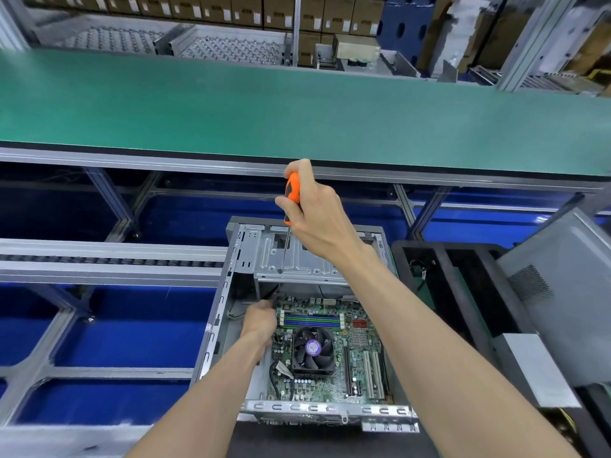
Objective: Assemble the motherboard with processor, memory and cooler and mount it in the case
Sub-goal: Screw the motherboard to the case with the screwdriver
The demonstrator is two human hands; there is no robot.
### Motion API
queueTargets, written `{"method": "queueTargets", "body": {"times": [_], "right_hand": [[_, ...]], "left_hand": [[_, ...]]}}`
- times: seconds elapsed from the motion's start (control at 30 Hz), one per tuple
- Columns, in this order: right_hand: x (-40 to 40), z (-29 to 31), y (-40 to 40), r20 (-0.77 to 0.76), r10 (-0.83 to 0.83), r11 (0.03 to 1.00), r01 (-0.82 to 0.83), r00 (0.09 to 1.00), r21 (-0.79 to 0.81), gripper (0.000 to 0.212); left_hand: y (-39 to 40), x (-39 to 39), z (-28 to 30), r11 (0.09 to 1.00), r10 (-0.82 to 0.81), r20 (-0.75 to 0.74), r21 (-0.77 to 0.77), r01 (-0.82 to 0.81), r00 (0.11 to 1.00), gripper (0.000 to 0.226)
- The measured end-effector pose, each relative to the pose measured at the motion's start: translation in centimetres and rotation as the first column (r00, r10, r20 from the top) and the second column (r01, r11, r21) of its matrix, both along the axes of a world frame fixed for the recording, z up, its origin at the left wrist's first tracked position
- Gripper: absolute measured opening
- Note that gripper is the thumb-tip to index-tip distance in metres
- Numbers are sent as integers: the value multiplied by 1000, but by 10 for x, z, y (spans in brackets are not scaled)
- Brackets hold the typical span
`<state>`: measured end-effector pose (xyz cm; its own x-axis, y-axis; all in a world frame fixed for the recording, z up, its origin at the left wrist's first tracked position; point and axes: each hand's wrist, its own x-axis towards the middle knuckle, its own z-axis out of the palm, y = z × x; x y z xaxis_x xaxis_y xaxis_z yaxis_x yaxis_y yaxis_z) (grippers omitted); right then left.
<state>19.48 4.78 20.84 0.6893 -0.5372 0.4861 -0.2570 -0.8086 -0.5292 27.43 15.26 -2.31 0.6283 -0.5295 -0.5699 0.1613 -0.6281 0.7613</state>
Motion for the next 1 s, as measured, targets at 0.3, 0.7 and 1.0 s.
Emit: {"method": "queueTargets", "body": {"times": [0.3, 0.7, 1.0], "right_hand": [[4, -17, 4, -74, -2, 1000, 3, 997, 10, 27], [7, -19, 7, -96, 7, 1000, -7, 995, 5, 28], [10, -13, 4, -100, -4, 999, 1, 995, -32, 33]], "left_hand": [[-8, 11, -21, 985, -142, 14, 105, 139, 990, 47], [-5, 9, -6, 983, -175, 21, 69, 173, 984, 59], [-8, 10, -14, 955, -297, 190, 60, 291, 936, 59]]}}
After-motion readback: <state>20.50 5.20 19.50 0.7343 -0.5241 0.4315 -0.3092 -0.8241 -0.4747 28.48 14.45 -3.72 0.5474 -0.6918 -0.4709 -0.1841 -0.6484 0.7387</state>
